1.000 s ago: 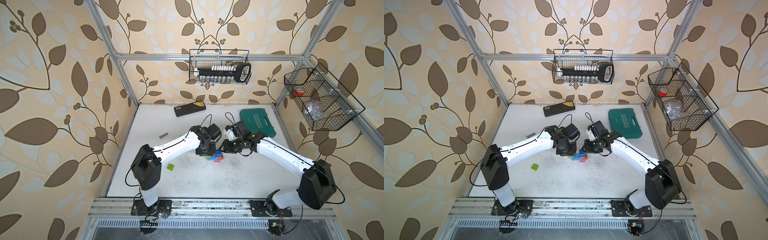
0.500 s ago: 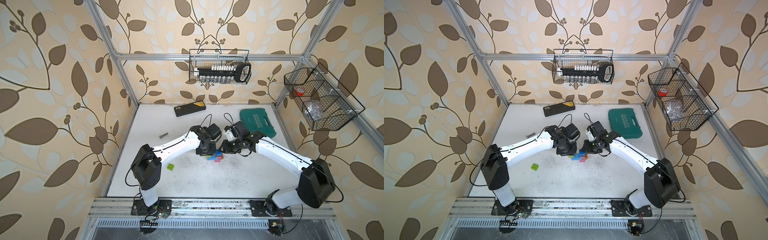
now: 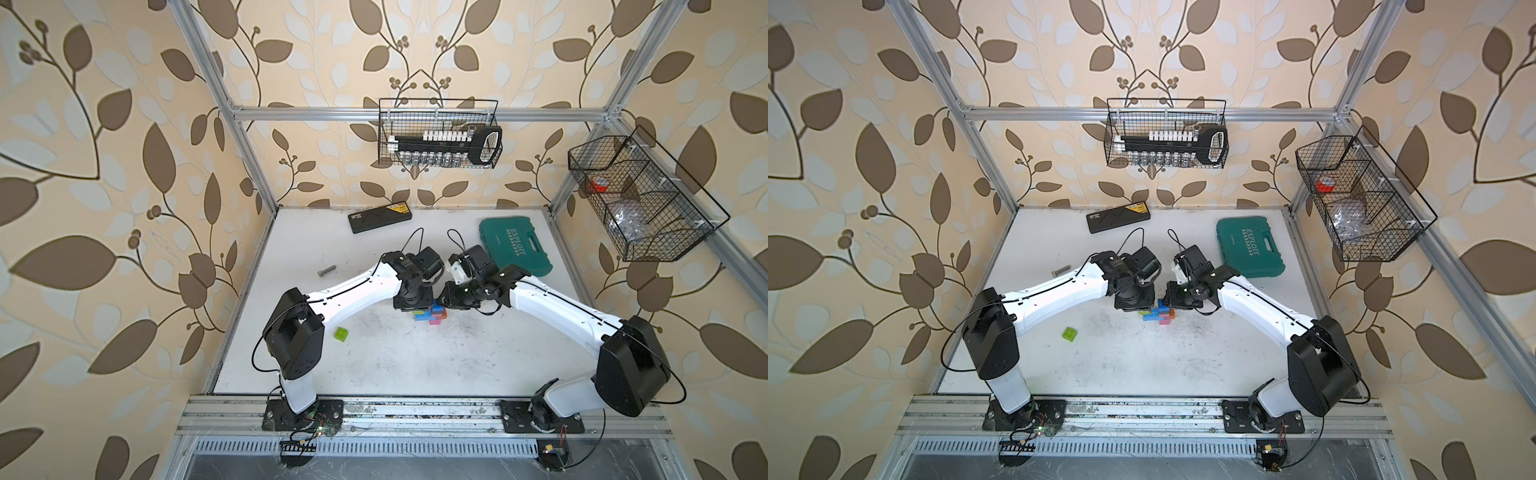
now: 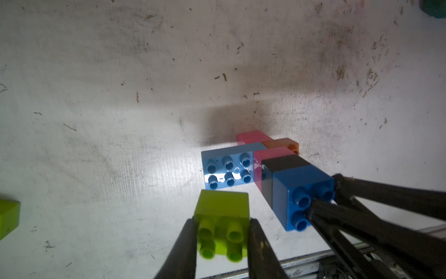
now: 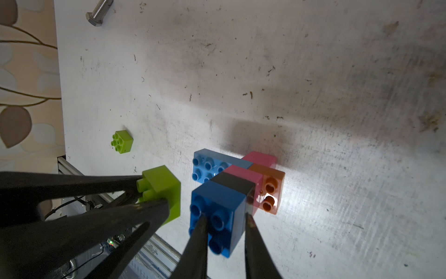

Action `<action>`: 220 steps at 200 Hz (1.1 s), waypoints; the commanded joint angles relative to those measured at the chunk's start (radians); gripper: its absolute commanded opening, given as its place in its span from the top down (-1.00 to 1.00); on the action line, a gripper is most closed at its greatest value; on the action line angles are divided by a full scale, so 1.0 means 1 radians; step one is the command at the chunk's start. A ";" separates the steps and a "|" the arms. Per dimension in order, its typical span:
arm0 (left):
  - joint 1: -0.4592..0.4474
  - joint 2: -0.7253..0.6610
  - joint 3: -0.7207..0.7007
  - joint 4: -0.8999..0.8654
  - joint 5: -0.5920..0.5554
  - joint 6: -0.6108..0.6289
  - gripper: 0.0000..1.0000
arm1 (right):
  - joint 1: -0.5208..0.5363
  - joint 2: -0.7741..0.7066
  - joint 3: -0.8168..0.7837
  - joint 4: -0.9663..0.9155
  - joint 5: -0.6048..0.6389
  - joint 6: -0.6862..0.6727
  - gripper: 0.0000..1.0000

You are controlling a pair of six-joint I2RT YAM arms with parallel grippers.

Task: Assemble the number 4 with lego
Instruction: Assemble the lego brick with the lego brick.

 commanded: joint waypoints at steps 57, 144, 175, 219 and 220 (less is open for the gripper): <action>-0.009 0.009 -0.025 0.001 -0.008 -0.021 1.00 | 0.025 -0.010 -0.045 -0.029 0.090 0.090 0.64; -0.012 0.033 -0.021 0.021 0.029 -0.027 1.00 | 0.032 -0.057 -0.104 -0.024 0.114 0.145 0.64; -0.017 0.040 -0.017 0.020 0.035 -0.034 1.00 | 0.033 -0.058 -0.109 -0.026 0.129 0.161 0.65; -0.018 0.052 -0.014 0.021 0.046 -0.039 1.00 | 0.035 -0.069 -0.121 -0.030 0.142 0.198 0.71; -0.018 0.052 -0.013 0.021 0.046 -0.038 1.00 | 0.036 -0.069 -0.121 -0.030 0.142 0.199 0.71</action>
